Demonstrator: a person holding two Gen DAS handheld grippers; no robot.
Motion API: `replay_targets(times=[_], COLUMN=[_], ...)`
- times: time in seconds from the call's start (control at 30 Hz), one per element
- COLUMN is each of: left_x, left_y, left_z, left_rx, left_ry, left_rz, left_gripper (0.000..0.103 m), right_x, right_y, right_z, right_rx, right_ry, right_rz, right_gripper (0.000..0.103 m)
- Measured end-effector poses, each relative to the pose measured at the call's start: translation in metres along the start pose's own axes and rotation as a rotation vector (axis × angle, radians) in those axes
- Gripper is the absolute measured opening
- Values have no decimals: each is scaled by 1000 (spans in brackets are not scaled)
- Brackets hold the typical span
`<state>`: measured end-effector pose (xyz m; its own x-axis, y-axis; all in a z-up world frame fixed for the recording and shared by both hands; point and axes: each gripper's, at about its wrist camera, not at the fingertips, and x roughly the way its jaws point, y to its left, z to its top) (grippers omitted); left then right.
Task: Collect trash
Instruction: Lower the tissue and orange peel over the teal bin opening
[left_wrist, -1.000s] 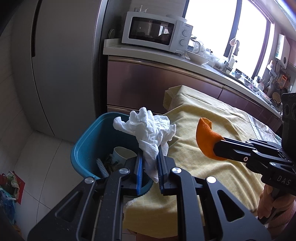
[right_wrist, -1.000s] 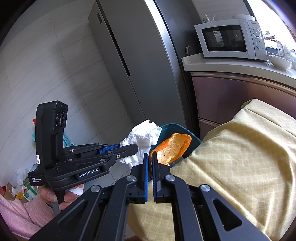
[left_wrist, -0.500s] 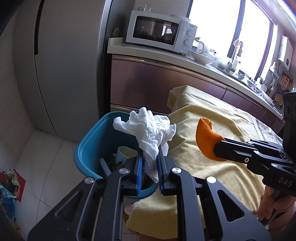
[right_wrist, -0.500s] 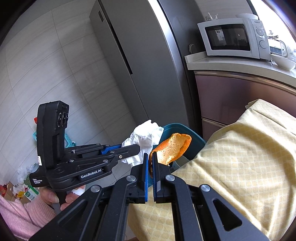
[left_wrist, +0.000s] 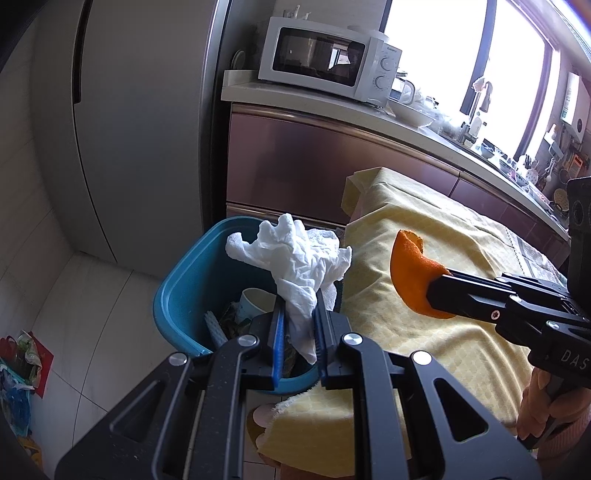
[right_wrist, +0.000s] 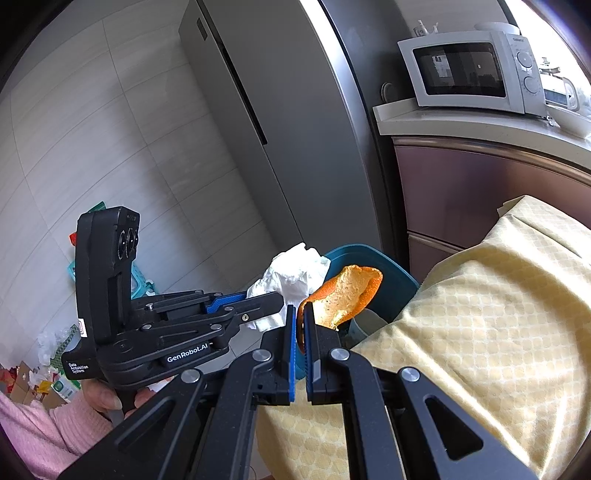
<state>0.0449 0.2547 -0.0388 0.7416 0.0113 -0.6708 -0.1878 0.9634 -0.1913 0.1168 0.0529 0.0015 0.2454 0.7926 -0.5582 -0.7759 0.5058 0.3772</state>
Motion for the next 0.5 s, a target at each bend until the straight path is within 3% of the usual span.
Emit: replay_targets(times=[0.5], left_x=[7], left_y=[6], left_z=[-1], left_rx=[-9], left_ry=[13], left_rz=[17], left_gripper=[14], right_x=[9], right_y=[-3], right_z=[4], right_rx=[3], right_ry=[20], right_rz=[10], right_gripper=[3])
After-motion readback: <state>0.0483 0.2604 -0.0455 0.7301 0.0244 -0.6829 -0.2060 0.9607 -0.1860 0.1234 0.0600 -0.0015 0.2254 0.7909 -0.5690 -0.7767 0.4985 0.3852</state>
